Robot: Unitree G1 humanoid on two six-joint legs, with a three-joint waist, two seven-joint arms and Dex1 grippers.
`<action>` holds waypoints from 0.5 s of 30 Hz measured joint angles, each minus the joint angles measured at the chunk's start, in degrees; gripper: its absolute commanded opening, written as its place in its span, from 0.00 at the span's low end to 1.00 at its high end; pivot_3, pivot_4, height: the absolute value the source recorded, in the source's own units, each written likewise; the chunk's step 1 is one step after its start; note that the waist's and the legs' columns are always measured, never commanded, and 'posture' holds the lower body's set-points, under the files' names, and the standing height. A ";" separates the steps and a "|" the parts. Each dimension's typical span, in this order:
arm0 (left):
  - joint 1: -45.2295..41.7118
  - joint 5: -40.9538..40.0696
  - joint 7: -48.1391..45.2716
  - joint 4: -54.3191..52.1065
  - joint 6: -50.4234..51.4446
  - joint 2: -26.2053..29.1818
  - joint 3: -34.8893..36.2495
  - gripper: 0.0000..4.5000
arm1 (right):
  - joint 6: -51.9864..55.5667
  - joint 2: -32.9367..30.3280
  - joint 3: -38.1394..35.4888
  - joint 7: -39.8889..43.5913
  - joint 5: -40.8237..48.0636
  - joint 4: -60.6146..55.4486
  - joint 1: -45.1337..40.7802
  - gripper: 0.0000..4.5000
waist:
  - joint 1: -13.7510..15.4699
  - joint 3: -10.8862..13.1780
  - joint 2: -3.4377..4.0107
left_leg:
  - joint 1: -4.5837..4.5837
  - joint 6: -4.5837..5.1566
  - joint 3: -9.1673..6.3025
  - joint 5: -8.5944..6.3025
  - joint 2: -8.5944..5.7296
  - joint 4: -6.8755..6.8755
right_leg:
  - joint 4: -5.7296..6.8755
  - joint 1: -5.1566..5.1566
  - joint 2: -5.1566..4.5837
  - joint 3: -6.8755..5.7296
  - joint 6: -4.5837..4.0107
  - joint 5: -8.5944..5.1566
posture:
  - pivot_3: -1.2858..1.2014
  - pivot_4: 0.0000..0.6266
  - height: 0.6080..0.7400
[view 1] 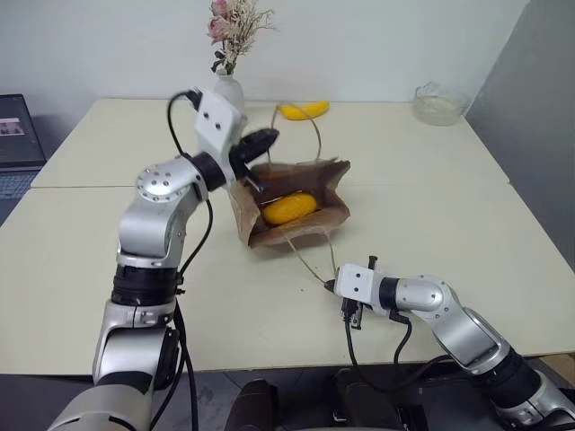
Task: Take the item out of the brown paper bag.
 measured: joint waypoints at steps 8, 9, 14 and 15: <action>6.82 -6.05 -1.96 -11.09 5.69 -0.18 -1.52 0.00 | 9.30 -2.64 -5.68 4.68 9.25 -11.19 0.99 0.75 | 0.07 0.01 0.01 | -0.01 0.01 -0.05 0.00 -0.06 0.01 | 0.00 0.01 0.00 -0.03 0.00 -0.01 | 0.52 0.24 1.00; 7.01 -6.19 -1.70 -11.41 6.04 -0.19 -1.52 0.00 | 10.15 -4.33 -6.84 5.95 10.67 -12.85 1.06 0.82 | 0.08 0.01 0.01 | -0.02 0.01 -0.08 0.00 -0.05 0.01 | -0.03 0.03 0.01 -0.07 0.00 -0.01 | 0.52 0.24 1.00; 7.86 -6.97 -1.46 -12.03 6.77 -0.17 -1.48 0.00 | 16.29 -10.95 -14.99 12.47 21.71 -20.16 1.21 0.82 | 0.15 0.02 -0.01 | -0.03 0.02 -0.08 -0.01 -0.05 -0.01 | -0.08 0.04 0.03 -0.07 0.00 -0.01 | 0.52 0.24 1.00; 8.09 -7.11 -1.45 -12.09 6.80 -0.17 -1.48 0.00 | 17.64 -10.85 -16.46 13.09 24.50 -21.43 0.85 0.82 | 0.15 0.02 -0.01 | -0.03 0.02 -0.10 -0.01 -0.04 -0.01 | -0.08 0.04 0.03 -0.08 0.00 -0.01 | 0.52 0.24 1.00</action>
